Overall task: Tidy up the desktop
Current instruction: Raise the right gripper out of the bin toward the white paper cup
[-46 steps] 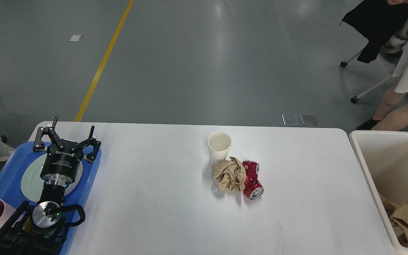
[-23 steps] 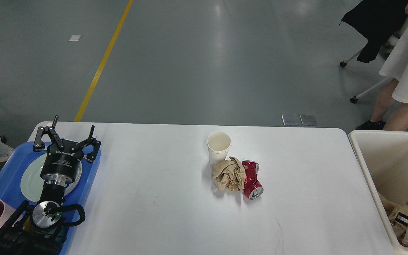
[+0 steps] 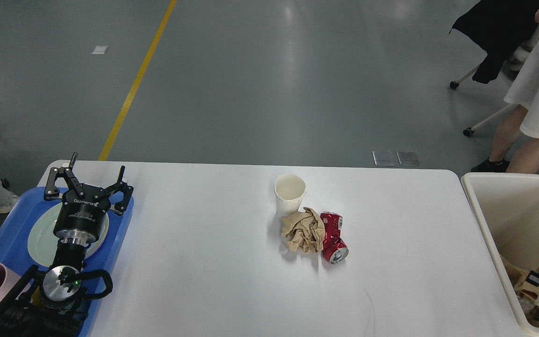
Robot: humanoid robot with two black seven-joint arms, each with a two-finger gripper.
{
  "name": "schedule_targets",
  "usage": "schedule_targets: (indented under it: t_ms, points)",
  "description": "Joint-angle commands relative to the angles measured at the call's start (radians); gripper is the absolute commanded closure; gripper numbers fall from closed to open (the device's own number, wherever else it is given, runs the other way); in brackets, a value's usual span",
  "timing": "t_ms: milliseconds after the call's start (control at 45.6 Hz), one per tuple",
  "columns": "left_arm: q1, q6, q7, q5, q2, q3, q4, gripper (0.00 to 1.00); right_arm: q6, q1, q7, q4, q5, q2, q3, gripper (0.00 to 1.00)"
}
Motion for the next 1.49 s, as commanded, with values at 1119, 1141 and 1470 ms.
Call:
schedule_targets:
  t_ms: [1119,1141,1470]
  points:
    - [0.000,0.000,0.000,0.000,0.001,0.000,0.000,0.03,0.549,1.090,-0.116,0.939,-0.386,-0.196,-0.362,0.00]
    - [0.000,0.000,0.000,0.000,0.000,0.000,0.000,0.03,0.584,1.126,-0.116,0.955,-0.385,-0.168,-0.382,0.00]
    - [0.001,0.000,0.000,-0.001,0.000,0.000,0.000,0.03,0.850,1.624,-0.118,1.268,-0.317,0.055,-0.411,0.00]
